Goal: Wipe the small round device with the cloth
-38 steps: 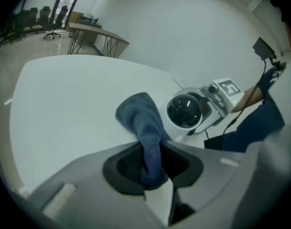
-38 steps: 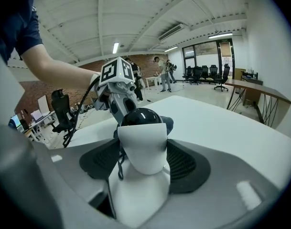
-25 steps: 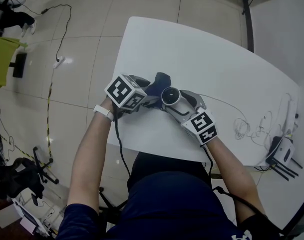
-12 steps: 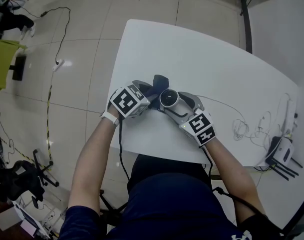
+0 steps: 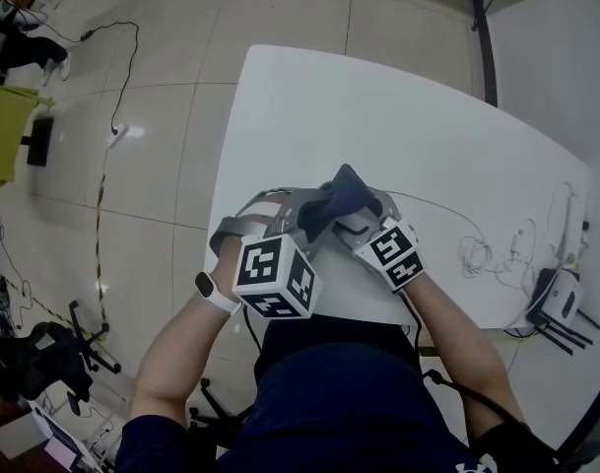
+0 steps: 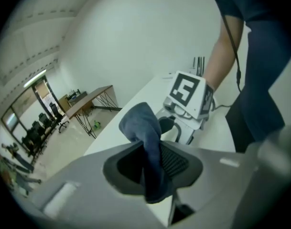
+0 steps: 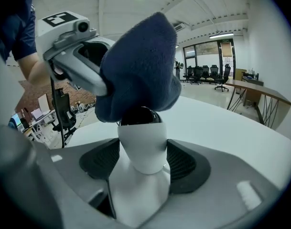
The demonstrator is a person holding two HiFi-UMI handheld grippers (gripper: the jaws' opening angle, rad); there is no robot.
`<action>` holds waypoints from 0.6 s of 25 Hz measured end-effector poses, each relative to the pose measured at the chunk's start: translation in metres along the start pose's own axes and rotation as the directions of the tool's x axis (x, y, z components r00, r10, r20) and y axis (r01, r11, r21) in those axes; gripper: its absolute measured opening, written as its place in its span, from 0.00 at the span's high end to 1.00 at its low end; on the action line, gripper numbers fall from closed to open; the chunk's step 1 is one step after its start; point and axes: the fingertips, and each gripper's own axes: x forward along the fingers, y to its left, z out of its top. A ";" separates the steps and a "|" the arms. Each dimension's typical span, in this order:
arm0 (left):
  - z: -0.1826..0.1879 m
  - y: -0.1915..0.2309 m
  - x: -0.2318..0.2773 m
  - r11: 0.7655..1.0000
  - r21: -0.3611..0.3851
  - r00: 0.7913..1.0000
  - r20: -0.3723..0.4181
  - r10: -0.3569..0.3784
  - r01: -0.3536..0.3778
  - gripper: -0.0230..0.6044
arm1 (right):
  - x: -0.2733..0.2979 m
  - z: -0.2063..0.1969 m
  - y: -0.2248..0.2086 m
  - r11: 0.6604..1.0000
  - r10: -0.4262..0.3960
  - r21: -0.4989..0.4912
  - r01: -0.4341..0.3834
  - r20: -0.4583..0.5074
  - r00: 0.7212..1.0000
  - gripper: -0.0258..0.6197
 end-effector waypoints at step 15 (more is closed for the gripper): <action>-0.046 0.036 0.012 0.574 -0.792 0.947 0.310 0.084 0.209 0.82 | 0.000 0.000 -0.002 1.000 0.002 0.022 -0.002 -0.003 1.000 0.47</action>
